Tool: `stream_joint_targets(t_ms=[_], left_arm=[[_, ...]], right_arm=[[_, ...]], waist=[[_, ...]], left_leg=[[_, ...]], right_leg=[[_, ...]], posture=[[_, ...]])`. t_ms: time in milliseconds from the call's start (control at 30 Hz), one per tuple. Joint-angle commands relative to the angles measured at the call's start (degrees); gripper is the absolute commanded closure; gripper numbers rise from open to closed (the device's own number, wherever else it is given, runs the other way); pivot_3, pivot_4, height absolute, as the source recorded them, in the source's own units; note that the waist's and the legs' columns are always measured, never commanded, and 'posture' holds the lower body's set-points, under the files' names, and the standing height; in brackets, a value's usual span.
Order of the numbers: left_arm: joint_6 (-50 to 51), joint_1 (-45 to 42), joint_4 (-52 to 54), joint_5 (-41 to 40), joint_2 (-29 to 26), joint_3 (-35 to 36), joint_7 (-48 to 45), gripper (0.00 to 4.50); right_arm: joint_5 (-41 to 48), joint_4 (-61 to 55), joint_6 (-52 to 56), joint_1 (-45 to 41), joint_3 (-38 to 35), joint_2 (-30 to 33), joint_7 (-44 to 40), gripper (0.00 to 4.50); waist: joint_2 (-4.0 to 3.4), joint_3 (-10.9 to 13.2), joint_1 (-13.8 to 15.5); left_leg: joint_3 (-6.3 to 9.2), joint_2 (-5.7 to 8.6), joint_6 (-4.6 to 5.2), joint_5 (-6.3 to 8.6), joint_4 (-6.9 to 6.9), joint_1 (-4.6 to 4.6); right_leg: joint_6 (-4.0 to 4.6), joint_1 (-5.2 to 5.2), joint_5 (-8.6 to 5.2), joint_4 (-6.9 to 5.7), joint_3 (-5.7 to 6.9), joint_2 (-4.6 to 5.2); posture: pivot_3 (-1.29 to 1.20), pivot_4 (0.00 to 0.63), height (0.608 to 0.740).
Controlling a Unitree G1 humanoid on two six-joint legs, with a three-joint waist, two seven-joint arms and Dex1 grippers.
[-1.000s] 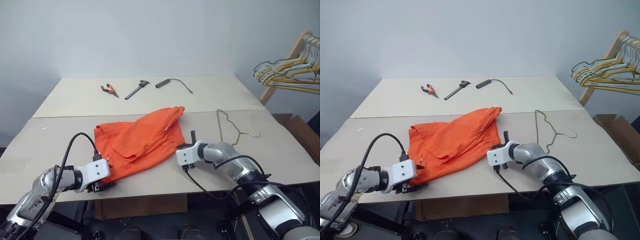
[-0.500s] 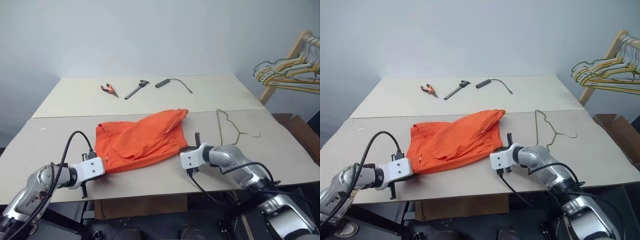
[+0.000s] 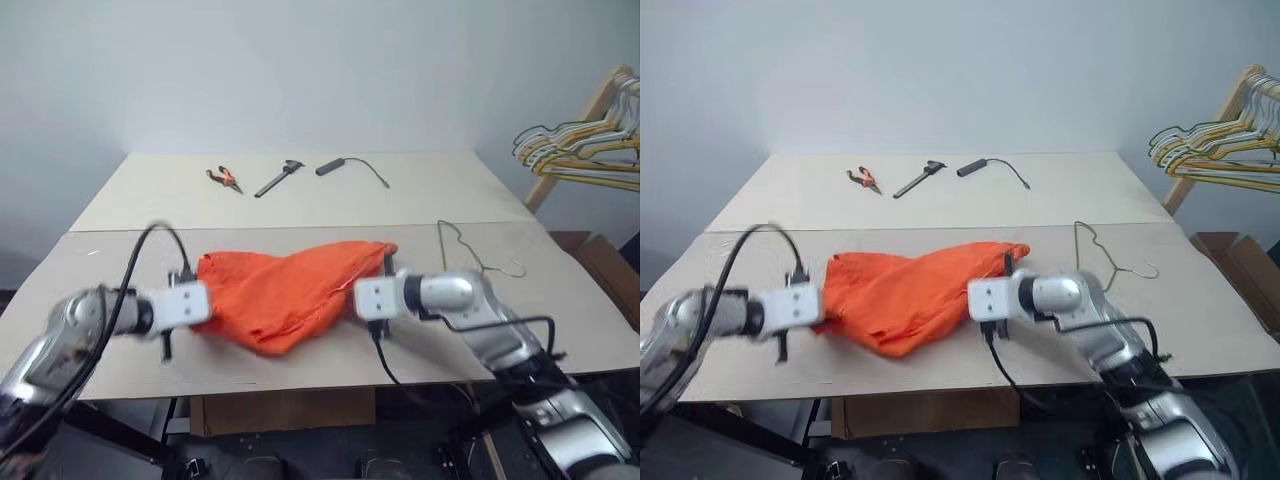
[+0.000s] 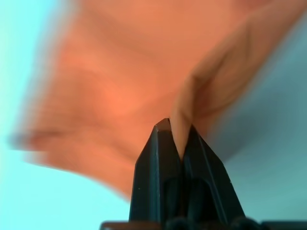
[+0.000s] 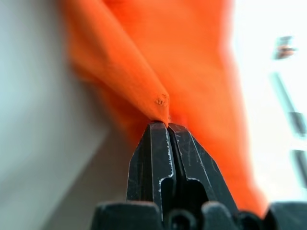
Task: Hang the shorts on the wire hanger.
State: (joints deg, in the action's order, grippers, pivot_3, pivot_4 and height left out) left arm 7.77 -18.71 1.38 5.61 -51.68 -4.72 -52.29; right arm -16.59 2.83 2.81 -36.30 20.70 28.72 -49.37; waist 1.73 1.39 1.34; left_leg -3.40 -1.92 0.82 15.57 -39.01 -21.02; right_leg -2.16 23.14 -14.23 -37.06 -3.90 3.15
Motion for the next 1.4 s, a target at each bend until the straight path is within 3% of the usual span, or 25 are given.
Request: stream_joint_targets(t_ms=[33,133,167,267,467,633,867,1033,1200,1400], left_arm=[[-6.85,-18.69,-15.05,8.78,4.87,3.59,24.25,4.45],[-11.43,-27.92,-20.28,12.05,5.39,7.69,39.05,4.45],[-11.88,-29.34,-19.65,10.61,5.78,9.96,41.06,4.45],[-11.95,-27.14,-13.52,2.86,6.65,16.21,38.78,4.45],[-13.28,-2.35,0.93,-6.29,0.64,20.57,20.72,4.45],[-9.95,16.19,8.55,-9.86,-3.54,22.90,9.29,4.45],[-3.10,35.35,14.29,-9.29,-11.47,23.67,-4.42,4.45],[3.03,42.63,22.01,-10.82,-12.68,23.80,-9.86,4.45],[7.08,48.94,28.94,-15.39,-11.90,27.59,-15.63,4.45],[6.35,52.61,28.21,-12.16,-12.53,28.63,-17.31,4.45]], right_arm=[[-6.13,14.64,-2.26,-16.32,-7.78,-5.87,27.62,4.50],[-10.24,22.17,-6.55,-25.15,-10.68,-6.58,45.84,4.50],[-10.44,23.53,-8.12,-27.13,-12.09,-6.79,51.16,4.50],[-9.58,23.29,-13.75,-27.54,-13.27,-6.21,54.83,4.50],[-10.01,19.14,-19.37,-16.61,-6.22,-3.17,43.75,4.50],[-12.10,15.69,-27.78,-5.27,2.25,1.68,32.82,4.50],[-9.98,8.76,-29.20,3.69,6.96,7.90,16.28,4.50],[-7.50,0.86,-26.53,7.58,6.48,13.31,4.87,4.50],[-3.51,-5.73,-23.60,10.20,5.12,17.54,-2.84,4.50],[1.46,-12.36,-16.31,13.32,4.30,20.08,-10.65,4.50]], waist=[[0.15,0.07,0.07],[0.27,-0.02,-0.24],[0.31,-0.09,-0.34],[0.30,-0.17,-1.11],[0.22,-0.28,-3.84],[0.23,-0.18,-3.95],[0.12,-0.03,-2.90],[0.20,-0.01,-1.81],[0.25,-0.01,-1.22],[0.25,0.00,-1.08]], left_leg=[[0.05,-0.01,-0.07,-0.04,0.00,-0.05],[0.10,0.00,-0.52,-0.29,0.12,-1.08],[0.13,0.03,-1.12,-0.64,0.21,-1.30],[0.09,0.12,-1.31,-0.42,0.48,-1.49],[-0.04,0.09,-0.91,0.14,0.34,-1.39],[-0.17,-0.03,-0.27,0.43,-0.02,-1.61],[-0.53,-0.16,0.05,0.23,0.08,-0.04],[-0.64,-0.25,0.06,0.22,0.12,0.62],[-0.68,-0.26,0.07,0.24,0.14,0.61],[-0.71,-0.31,0.07,0.24,0.18,0.77]], right_leg=[[0.03,0.06,0.12,-0.03,0.02,-0.03],[0.11,1.20,0.34,-0.23,0.03,0.01],[0.10,1.52,0.35,-0.31,0.10,0.08],[0.11,2.09,0.35,-0.58,0.39,0.34],[0.10,1.83,0.35,-0.08,0.51,0.41],[-0.06,1.87,0.39,0.03,0.50,0.37],[0.23,0.64,0.27,-0.05,0.48,0.23],[0.29,-0.04,0.16,0.01,0.49,0.25],[0.31,-0.02,0.10,0.03,0.49,0.27],[0.77,-0.08,-0.18,-0.02,0.49,0.21]], posture=[[0.07,0.000,0.740],[0.07,0.000,0.740],[0.07,0.000,0.740],[0.07,0.000,0.740],[0.09,0.000,0.740],[0.11,0.000,0.740],[0.12,0.000,0.740],[0.10,0.000,0.740],[0.09,0.000,0.740],[0.09,0.000,0.740]])
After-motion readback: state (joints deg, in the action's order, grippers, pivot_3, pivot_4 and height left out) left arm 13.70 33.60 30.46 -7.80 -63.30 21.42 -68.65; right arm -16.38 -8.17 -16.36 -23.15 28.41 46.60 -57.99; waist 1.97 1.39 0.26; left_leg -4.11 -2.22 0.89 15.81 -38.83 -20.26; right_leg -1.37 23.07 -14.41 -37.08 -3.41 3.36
